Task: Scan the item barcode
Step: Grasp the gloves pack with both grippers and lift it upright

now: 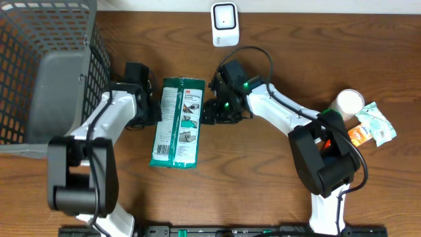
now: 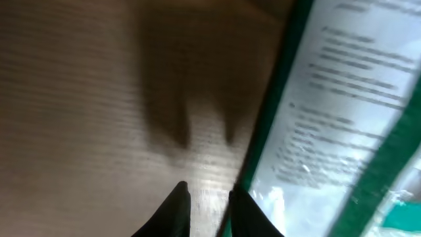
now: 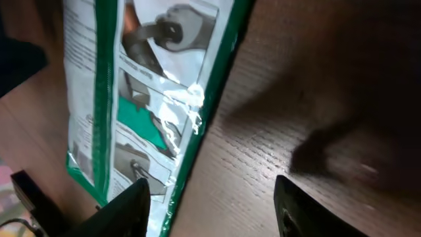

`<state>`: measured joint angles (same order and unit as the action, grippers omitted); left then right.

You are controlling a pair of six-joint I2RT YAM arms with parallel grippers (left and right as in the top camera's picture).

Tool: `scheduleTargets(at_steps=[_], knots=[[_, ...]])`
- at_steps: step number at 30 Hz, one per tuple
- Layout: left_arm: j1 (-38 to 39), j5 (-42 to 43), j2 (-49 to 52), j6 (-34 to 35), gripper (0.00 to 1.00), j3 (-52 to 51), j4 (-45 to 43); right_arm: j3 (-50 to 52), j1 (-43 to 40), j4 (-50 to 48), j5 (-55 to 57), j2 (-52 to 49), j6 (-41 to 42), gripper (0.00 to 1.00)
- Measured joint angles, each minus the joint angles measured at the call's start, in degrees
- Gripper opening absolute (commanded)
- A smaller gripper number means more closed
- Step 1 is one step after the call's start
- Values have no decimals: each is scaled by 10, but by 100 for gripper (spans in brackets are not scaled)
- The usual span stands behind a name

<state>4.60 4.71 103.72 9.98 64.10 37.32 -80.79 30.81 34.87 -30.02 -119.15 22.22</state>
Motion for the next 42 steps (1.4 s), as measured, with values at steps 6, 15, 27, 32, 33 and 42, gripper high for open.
scheduleTargets(at_steps=[6, 15, 27, 32, 33, 42], knots=[[0, 4, 43, -8, 19, 5, -5, 25, 25, -43, 3, 0, 16, 48], [-3, 54, 64, -17, 19, 29, -2, 71, 44, -154, 2, 3, 114, 48], [-7, 105, 67, -23, 19, 30, 10, 127, 49, -275, -52, 8, 149, 40], [-7, 120, 68, -23, 19, 30, 14, 135, 49, -289, -84, 6, 147, 46], [-7, 122, 68, -23, 19, 30, 14, 135, 48, -289, -90, 6, 146, 46], [-7, 128, 69, -21, 19, 30, 17, 138, 35, -334, -106, 5, 144, 42]])
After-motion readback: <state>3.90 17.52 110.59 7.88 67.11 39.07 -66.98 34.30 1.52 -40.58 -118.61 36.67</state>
